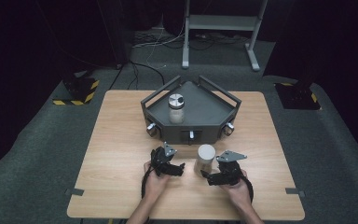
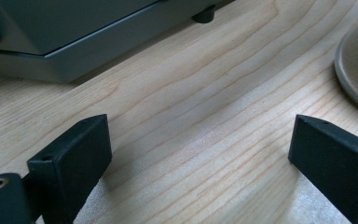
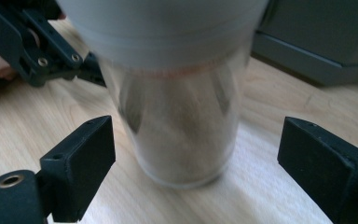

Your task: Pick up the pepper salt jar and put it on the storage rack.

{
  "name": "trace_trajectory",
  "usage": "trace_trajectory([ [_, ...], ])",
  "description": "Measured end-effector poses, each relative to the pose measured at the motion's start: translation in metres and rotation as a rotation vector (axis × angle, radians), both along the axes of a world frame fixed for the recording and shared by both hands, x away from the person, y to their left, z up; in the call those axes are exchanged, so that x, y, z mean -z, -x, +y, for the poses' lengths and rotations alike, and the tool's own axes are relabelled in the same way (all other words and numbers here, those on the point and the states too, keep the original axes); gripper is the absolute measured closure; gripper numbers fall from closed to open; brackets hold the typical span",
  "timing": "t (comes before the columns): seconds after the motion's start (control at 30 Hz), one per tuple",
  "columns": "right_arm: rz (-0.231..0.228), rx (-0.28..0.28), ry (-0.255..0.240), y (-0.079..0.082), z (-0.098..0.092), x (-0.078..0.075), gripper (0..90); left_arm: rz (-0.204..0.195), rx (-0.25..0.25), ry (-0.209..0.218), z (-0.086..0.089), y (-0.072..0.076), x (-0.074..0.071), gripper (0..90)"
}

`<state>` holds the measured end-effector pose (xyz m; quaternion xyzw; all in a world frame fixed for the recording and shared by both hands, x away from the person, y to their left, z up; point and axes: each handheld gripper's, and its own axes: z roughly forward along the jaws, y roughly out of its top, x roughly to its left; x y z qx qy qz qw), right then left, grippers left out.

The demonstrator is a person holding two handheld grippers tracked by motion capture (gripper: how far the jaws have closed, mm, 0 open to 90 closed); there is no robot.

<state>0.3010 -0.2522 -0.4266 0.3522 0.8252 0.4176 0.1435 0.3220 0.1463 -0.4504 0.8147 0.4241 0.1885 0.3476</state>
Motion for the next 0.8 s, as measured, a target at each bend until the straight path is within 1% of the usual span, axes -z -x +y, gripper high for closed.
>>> trace_trajectory([
  [0.27,-0.033,-0.019,-0.011,-0.006,0.012,-0.006,13.3,0.000,0.000,0.000,0.000,0.000,0.000,5.8],
  [0.53,-0.059,-0.022,-0.042,-0.008,0.013,-0.008,19.5,0.000,-0.001,0.000,0.000,0.000,0.000,6.0],
  [0.67,-0.060,-0.027,-0.047,-0.009,0.013,-0.009,21.8,-0.001,-0.002,0.001,0.000,0.000,0.000,6.0],
  [0.8,-0.075,-0.036,-0.046,-0.008,0.013,-0.010,25.3,-0.002,-0.002,0.001,0.000,0.000,0.000,6.2],
])
